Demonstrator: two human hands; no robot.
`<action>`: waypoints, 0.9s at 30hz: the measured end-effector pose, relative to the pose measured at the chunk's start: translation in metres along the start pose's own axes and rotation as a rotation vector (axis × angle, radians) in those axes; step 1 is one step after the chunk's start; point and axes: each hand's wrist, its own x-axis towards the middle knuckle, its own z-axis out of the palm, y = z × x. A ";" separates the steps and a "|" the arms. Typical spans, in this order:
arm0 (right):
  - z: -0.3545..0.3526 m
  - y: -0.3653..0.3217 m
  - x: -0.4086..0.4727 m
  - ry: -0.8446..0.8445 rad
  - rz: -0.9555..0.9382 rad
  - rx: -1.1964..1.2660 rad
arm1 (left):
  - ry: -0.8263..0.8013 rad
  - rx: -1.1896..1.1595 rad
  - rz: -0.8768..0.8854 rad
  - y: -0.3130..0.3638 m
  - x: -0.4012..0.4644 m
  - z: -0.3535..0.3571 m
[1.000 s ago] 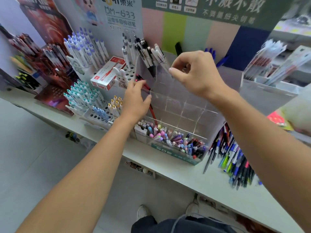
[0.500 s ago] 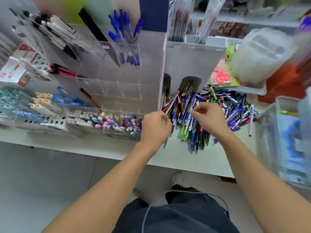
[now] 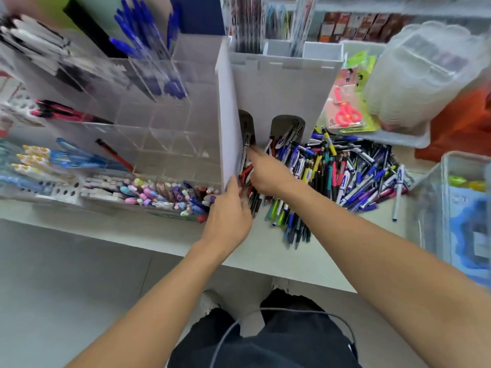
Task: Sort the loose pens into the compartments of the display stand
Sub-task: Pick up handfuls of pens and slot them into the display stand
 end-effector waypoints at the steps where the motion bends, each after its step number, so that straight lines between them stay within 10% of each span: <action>1: -0.002 -0.002 0.014 -0.047 0.010 -0.042 | 0.004 -0.005 -0.032 0.002 0.000 0.001; 9: 0.007 0.001 0.079 -0.265 0.139 -0.319 | 0.026 -0.002 -0.128 -0.010 0.003 0.005; 27: 0.023 -0.013 0.047 0.031 0.114 -0.317 | -0.161 0.029 -0.052 -0.053 -0.020 -0.009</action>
